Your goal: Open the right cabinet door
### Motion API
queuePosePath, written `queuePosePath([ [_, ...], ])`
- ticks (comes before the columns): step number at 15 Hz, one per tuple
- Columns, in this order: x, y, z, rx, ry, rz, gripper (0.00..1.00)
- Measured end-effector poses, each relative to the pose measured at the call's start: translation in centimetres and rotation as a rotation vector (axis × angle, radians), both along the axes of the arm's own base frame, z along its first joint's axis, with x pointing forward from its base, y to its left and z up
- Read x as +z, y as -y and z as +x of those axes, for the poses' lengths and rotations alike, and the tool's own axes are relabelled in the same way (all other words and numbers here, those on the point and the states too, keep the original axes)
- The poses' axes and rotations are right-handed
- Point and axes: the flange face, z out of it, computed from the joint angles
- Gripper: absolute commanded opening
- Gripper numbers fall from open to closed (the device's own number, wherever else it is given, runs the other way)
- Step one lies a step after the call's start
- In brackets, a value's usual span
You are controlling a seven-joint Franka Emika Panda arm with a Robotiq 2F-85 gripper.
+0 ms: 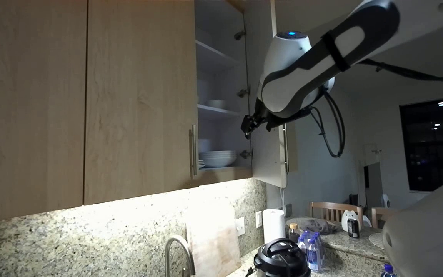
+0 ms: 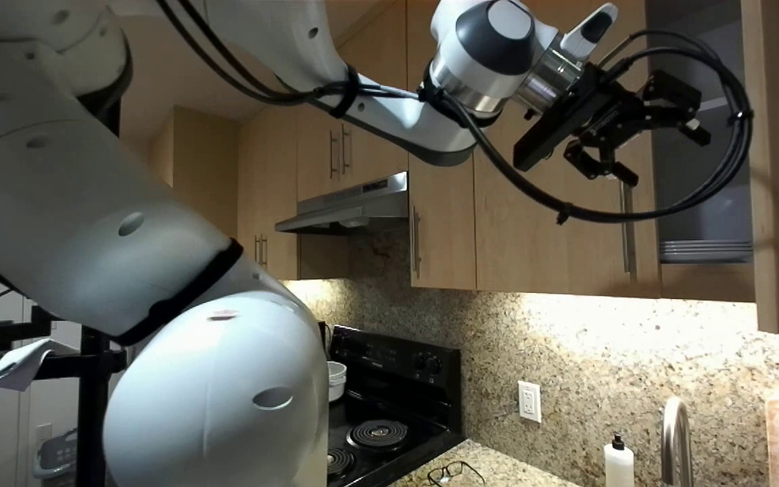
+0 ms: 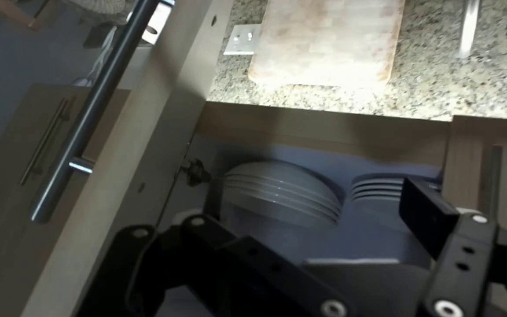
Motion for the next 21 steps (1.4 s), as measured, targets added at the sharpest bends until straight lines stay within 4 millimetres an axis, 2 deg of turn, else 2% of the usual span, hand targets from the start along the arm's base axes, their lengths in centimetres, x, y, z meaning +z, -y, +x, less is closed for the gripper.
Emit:
queuePosePath([
  [4,0.8,2.1,5.2,-0.090,-0.004,-0.037,1.00],
  [6,1.0,3.1,6.9,-0.122,-0.001,-0.043,1.00],
  [8,1.2,3.7,7.9,-0.155,0.007,-0.045,1.00],
  [11,1.6,4.2,8.3,-0.209,0.015,-0.048,1.00],
  [21,1.2,4.5,8.0,-0.314,0.009,-0.039,1.00],
])
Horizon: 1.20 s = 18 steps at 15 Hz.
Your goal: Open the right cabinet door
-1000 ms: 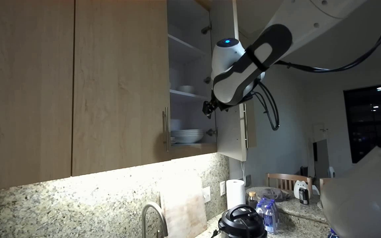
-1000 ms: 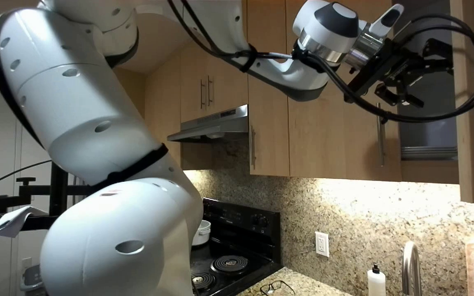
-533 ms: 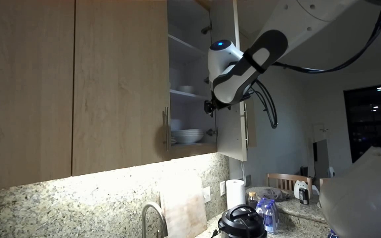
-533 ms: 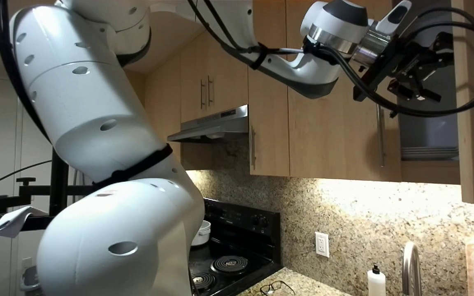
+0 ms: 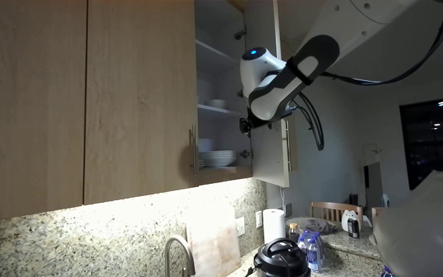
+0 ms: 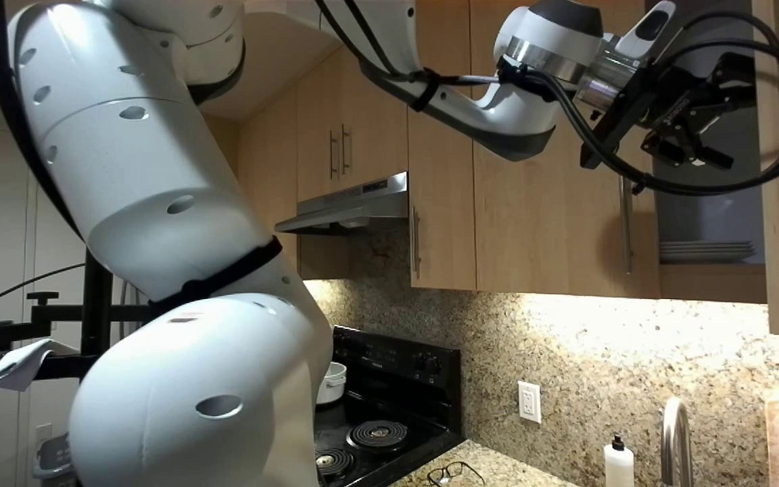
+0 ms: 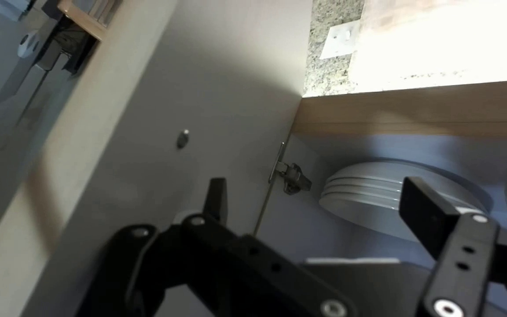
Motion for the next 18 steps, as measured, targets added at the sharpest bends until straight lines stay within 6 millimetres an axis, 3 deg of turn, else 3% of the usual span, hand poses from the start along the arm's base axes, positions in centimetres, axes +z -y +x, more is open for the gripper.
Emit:
queuePosePath([
  [18,-0.5,5.3,-2.4,-0.145,0.011,0.073,1.00],
])
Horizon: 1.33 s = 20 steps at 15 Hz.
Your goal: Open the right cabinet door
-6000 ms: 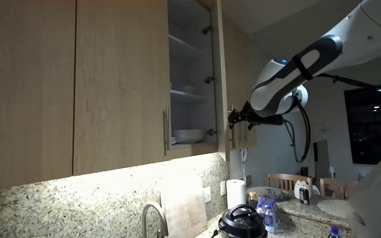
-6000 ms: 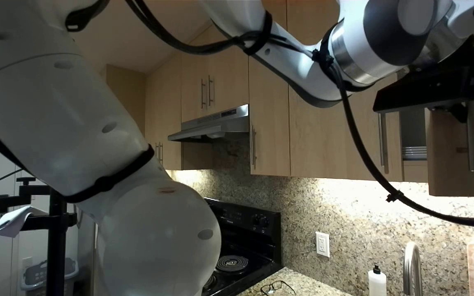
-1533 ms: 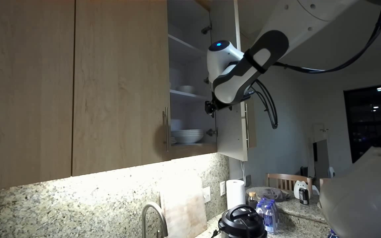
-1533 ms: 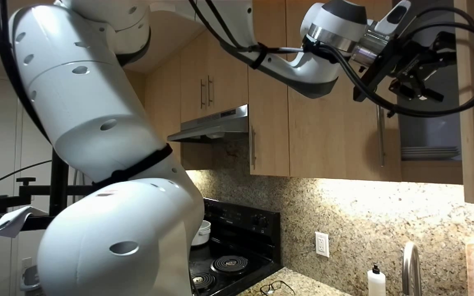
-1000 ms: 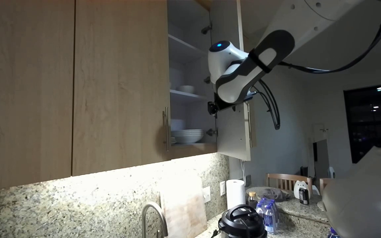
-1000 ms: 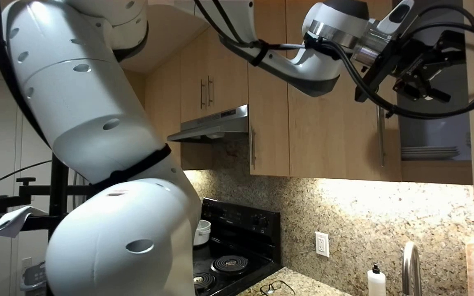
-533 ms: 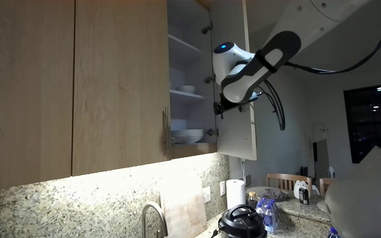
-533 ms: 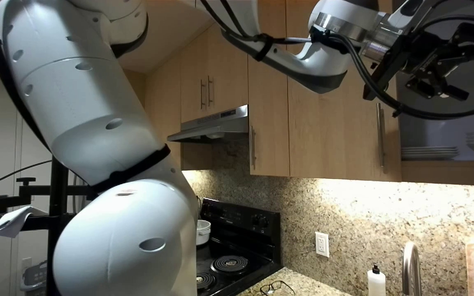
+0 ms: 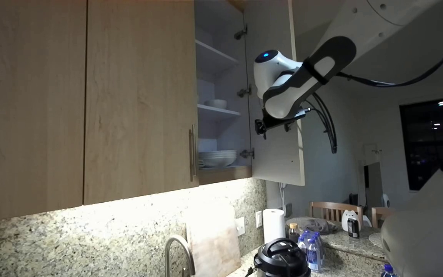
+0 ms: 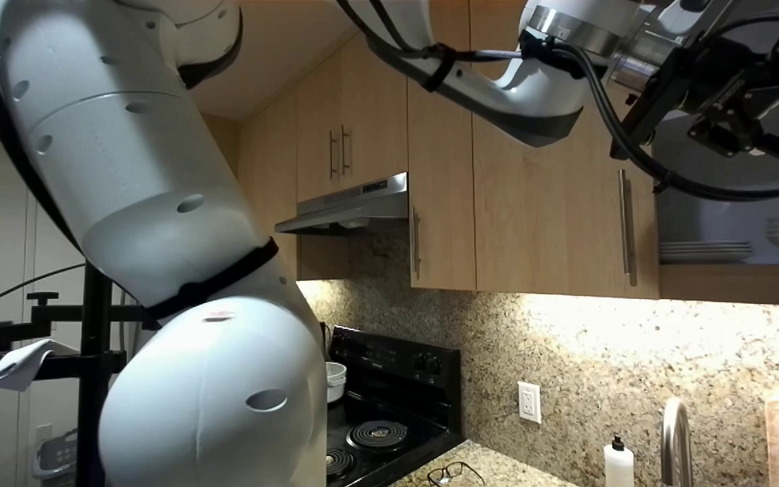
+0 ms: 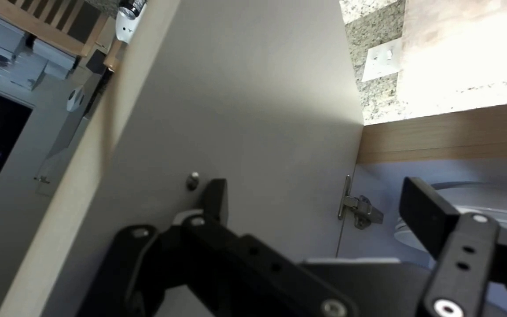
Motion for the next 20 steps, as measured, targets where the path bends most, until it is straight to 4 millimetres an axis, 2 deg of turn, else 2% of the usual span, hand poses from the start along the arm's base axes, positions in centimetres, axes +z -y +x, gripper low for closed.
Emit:
queuePosePath([
  [10,0.1,5.2,-2.3,-0.101,0.030,0.046,1.00],
  [20,0.9,10.5,-2.2,-0.211,0.055,0.079,1.00],
])
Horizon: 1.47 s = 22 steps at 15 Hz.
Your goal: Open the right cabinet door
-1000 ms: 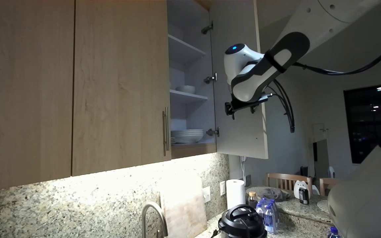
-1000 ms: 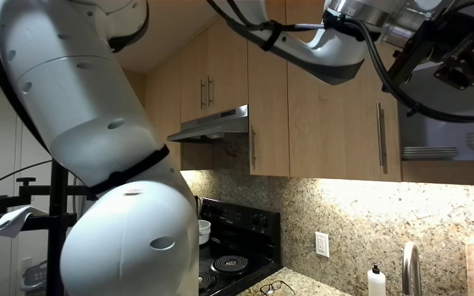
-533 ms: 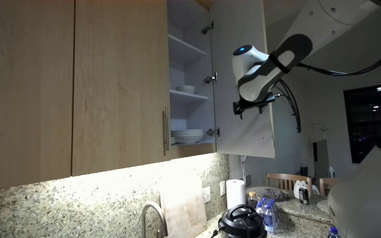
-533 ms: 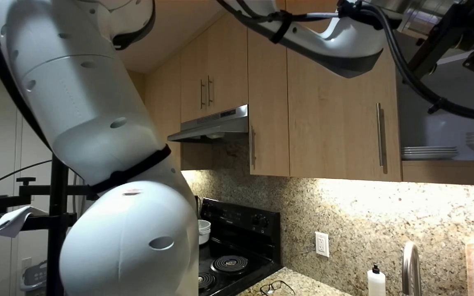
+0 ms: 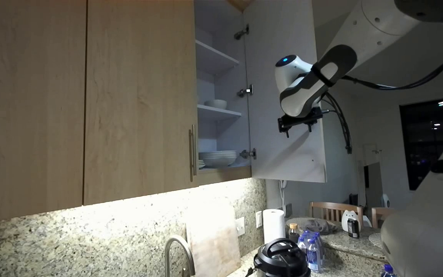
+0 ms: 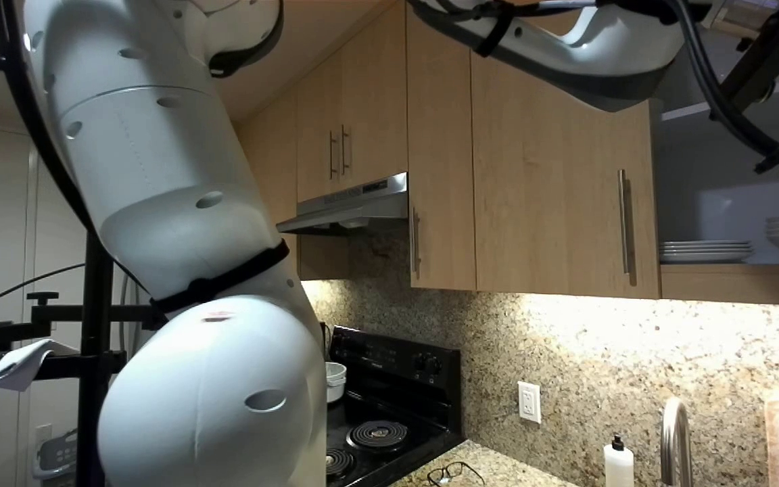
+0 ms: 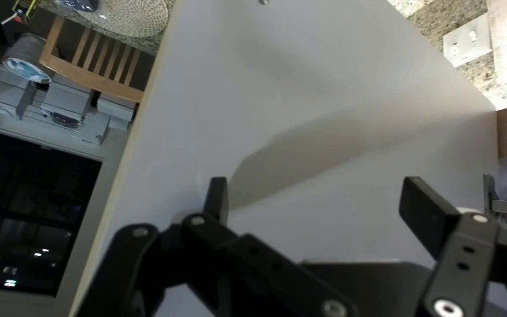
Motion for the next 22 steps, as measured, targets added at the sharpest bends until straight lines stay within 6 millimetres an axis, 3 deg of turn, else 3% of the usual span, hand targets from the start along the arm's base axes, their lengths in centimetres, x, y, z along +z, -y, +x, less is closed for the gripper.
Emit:
queuePosePath([
  [16,0.9,7.3,0.3,-0.163,0.036,0.101,1.00],
  [22,0.7,8.8,0.4,-0.201,0.032,0.122,1.00],
])
